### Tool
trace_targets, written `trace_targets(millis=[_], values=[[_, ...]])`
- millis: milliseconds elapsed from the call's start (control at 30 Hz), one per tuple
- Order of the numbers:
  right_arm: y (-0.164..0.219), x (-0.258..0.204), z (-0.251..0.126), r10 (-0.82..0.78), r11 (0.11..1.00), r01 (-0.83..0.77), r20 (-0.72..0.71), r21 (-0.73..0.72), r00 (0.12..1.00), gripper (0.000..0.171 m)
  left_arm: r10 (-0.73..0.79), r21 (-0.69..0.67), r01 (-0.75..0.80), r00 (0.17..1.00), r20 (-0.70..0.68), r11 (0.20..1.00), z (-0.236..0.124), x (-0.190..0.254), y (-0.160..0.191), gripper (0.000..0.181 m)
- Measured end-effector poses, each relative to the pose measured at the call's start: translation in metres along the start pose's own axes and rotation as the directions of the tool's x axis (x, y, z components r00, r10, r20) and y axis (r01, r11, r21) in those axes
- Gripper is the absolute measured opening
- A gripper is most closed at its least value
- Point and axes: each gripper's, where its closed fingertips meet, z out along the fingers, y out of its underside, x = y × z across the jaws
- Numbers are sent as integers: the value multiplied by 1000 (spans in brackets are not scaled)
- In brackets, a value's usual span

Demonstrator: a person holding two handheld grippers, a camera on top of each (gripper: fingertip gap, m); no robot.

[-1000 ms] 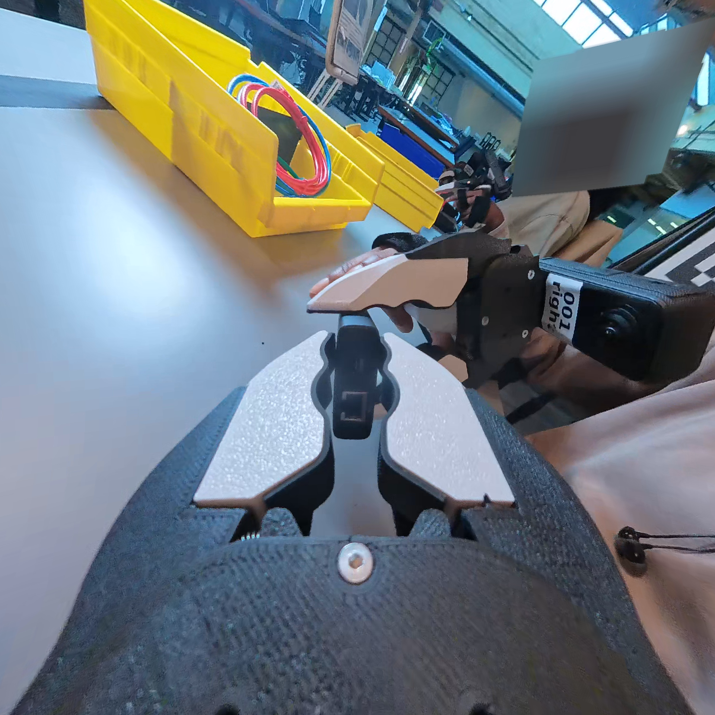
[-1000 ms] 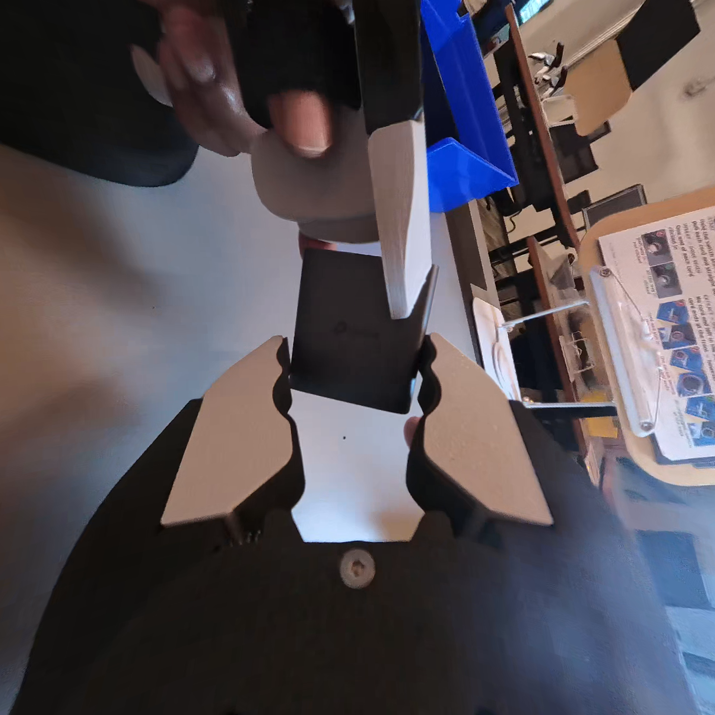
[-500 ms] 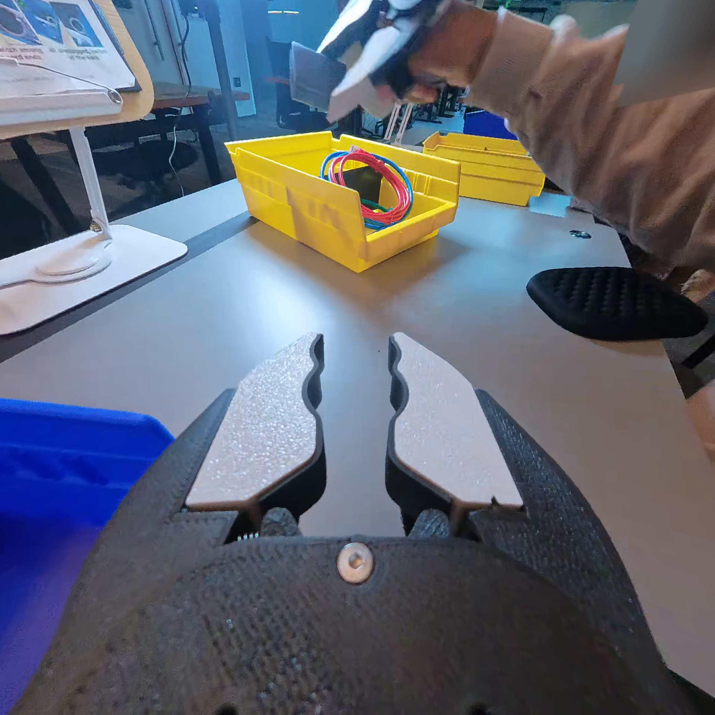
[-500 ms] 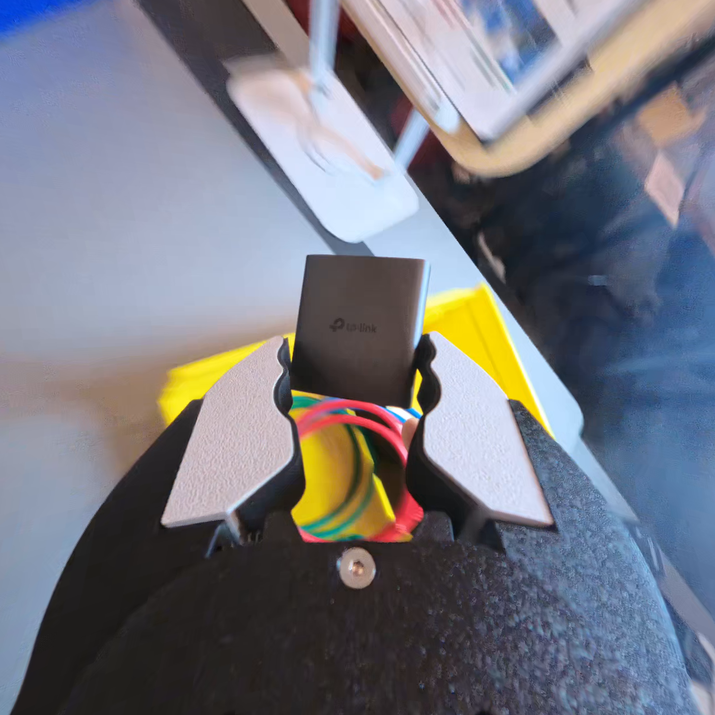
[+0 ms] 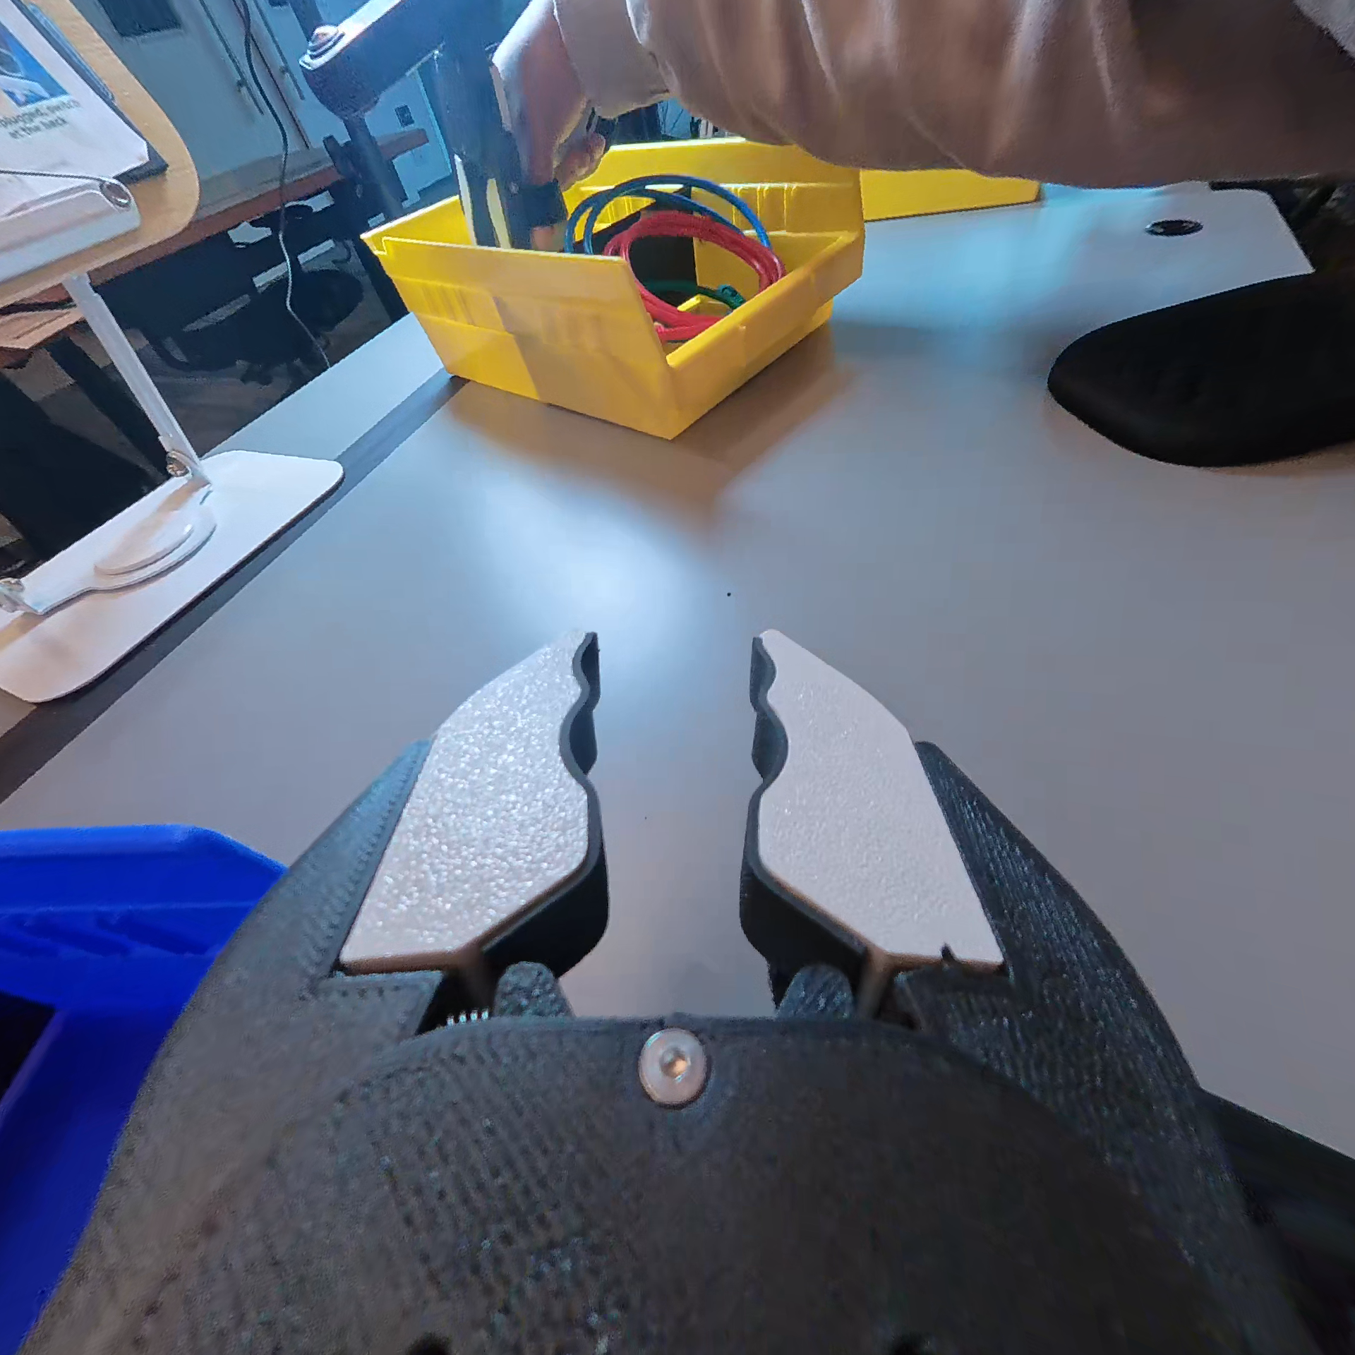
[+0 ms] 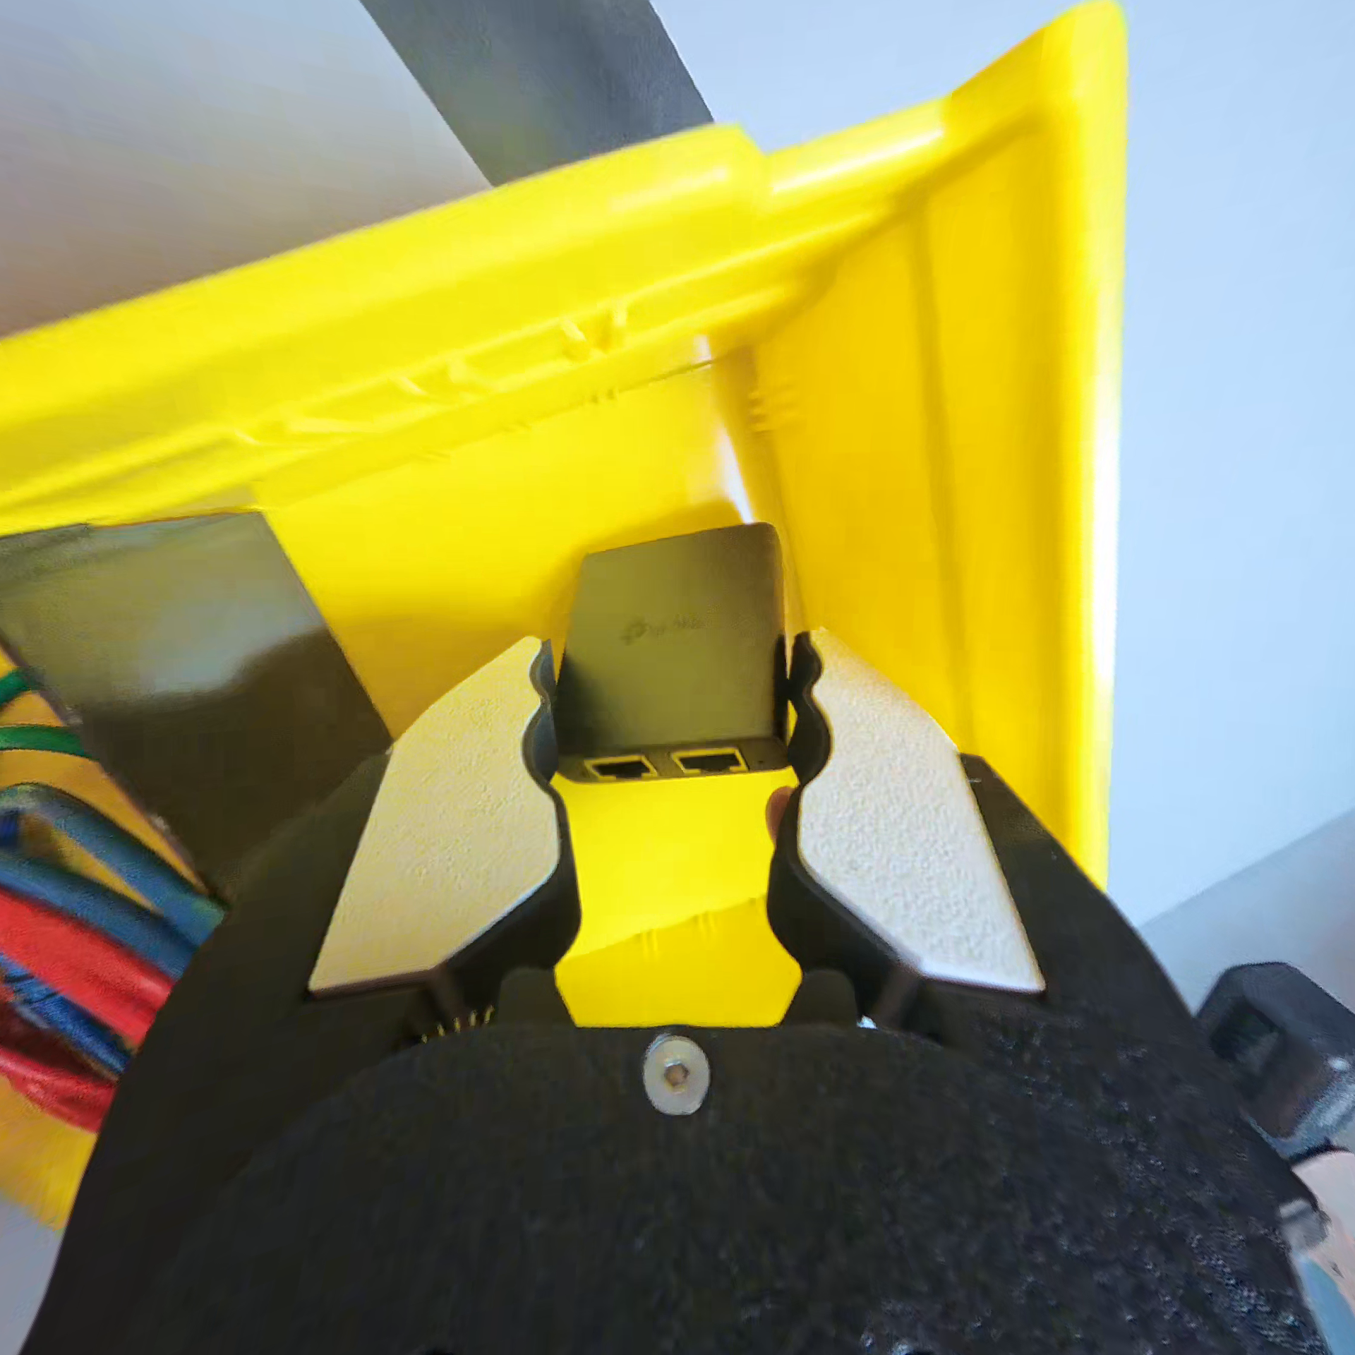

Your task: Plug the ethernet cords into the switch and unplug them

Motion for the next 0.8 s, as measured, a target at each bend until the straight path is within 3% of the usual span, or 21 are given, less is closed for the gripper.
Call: trace_targets(millis=[167,300,400,533,667,800], values=[[5,15,-15,-33,999,35,-128,20,991,59,10,-21,-10,1000,26,1000,0,-5,5,40],[-3,31,-75,26,978,50,-357,204,934,57,78,-54,-73,992,97,996,-9,-17,1,41],[-11,-2,-127,89,904,81,-368,421,926,53,136,-116,-116,973,184,987,-28,-36,0,42],[3,-89,-159,2,834,185,-337,520,941,48,171,-263,-98,948,268,960,-67,-63,14,47],[45,-174,-138,-128,861,256,-300,439,945,47,128,-440,-7,961,246,898,-103,-67,52,51],[89,-215,-91,-225,920,305,-307,245,925,51,188,-684,15,957,222,729,-130,-75,112,50]])
